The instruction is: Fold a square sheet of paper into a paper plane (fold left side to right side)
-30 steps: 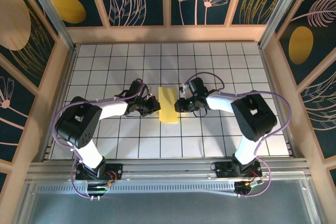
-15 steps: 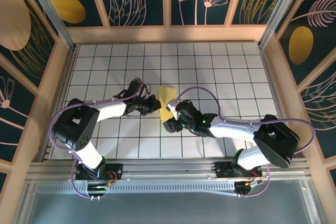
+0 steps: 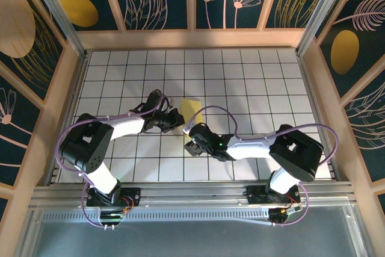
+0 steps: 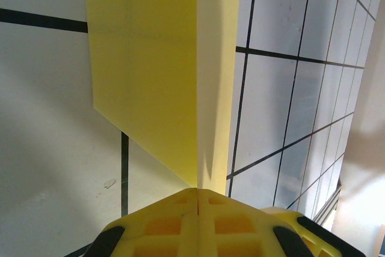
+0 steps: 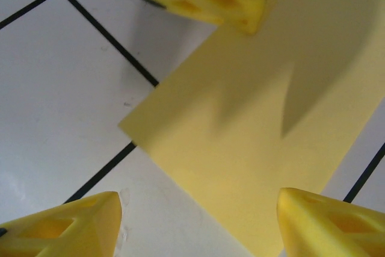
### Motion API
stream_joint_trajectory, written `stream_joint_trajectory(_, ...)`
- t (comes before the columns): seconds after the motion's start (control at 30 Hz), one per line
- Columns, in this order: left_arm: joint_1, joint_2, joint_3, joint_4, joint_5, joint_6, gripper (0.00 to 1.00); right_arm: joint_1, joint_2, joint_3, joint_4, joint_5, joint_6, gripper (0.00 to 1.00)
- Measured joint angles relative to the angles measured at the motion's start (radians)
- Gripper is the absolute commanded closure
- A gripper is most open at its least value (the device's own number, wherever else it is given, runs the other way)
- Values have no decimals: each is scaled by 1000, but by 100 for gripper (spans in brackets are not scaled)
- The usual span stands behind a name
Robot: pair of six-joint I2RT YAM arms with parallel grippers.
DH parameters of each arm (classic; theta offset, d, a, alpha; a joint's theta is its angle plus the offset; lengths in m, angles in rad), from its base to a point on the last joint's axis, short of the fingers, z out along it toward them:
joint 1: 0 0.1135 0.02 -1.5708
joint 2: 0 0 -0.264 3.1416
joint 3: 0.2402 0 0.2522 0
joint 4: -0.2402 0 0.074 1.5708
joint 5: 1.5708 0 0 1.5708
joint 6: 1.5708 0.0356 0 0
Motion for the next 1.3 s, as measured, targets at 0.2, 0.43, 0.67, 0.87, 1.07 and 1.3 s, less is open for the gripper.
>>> stream_joint_trajectory(0.2,0,0,0,0,0,0,100,0,29,40,22,32,-43,45)
stream_joint_trajectory(0.43,0,0,0,0,-2,0,100,0,29,44,27,31,-47,66)
stream_joint_trajectory(0.67,0,0,0,-8,-8,0,100,3,12,37,19,11,-35,90)
stream_joint_trajectory(0.87,0,0,0,-17,-11,3,87,7,-11,28,16,-9,-10,100)
stream_joint_trajectory(1.07,6,-10,16,-69,-39,30,69,-8,-11,26,6,-80,18,100)
stream_joint_trajectory(1.3,85,-101,48,-129,-58,74,71,-113,-13,22,5,-287,95,100)
